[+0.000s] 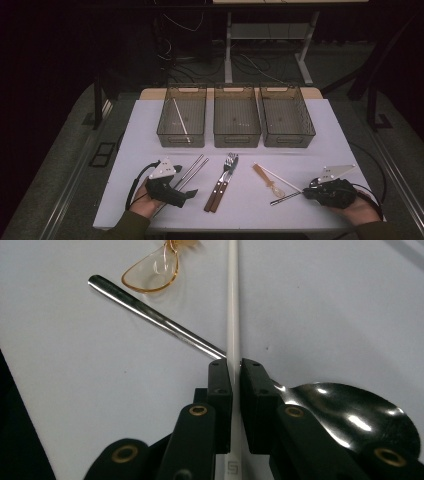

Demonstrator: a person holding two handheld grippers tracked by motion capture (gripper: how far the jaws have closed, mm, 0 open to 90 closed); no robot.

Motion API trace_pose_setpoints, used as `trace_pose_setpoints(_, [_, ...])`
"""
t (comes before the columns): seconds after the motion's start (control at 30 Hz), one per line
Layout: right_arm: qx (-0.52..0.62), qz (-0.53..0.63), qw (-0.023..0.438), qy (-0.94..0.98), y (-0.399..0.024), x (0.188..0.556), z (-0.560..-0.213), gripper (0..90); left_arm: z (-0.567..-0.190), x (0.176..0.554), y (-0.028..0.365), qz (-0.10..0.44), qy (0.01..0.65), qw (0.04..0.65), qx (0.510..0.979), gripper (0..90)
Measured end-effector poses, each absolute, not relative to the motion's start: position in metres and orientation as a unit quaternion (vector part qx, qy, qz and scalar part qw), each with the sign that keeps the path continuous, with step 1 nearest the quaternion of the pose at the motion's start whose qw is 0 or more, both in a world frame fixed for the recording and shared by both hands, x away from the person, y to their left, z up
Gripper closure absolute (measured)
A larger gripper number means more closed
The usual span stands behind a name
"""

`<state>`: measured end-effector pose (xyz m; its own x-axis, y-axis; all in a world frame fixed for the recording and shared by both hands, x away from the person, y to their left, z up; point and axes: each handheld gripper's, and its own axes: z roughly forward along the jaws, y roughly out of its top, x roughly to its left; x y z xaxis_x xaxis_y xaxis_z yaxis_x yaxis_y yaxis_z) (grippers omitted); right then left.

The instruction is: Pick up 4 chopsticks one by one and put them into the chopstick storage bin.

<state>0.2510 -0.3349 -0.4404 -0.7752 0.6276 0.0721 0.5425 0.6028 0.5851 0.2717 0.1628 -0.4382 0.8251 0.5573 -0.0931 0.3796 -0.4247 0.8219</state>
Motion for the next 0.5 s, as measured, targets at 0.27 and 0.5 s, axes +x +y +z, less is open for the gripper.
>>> trace_pose_setpoints(0.27, [0.339,0.317,0.069,0.883,-0.337,0.252,-0.436,84.3,-0.438,0.272,0.163,0.097,0.278,0.458,0.839,0.9])
trace_pose_setpoints(0.5, [0.347,0.344,0.071,0.870,-0.342,0.252,-0.428,84.3,-0.438,0.272,0.163,0.097,0.278,0.458,0.839,0.9])
